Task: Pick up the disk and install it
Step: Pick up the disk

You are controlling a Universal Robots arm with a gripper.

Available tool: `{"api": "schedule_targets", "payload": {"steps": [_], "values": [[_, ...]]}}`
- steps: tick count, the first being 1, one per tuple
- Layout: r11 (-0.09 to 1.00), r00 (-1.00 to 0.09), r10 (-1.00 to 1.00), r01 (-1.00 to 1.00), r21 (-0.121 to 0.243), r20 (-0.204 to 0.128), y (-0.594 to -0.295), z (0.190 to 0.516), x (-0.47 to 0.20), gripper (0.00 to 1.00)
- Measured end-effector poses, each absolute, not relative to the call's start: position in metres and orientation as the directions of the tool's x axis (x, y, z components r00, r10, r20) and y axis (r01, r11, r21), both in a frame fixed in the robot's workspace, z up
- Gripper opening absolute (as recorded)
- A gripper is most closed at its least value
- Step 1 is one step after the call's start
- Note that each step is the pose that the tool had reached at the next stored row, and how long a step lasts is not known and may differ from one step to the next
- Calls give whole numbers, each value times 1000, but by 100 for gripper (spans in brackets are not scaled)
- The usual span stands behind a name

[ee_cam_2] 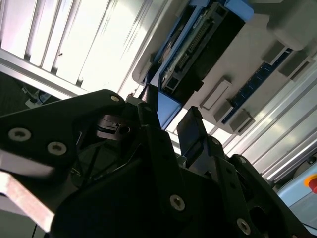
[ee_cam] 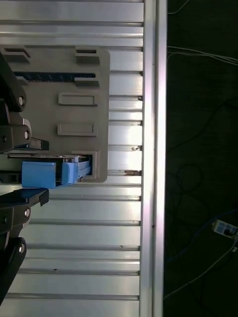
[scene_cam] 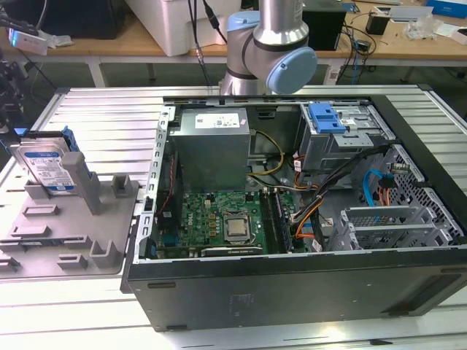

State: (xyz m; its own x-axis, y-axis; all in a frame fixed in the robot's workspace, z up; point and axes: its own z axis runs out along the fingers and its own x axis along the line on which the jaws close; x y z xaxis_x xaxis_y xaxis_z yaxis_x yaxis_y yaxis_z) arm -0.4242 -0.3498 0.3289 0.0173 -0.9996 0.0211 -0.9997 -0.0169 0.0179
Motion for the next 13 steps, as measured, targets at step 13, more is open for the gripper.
{"api": "schedule_targets", "payload": {"steps": [13], "values": [[-17, 17, -1000, -1000, 18, 21, -350, 318, -424, 44]]}}
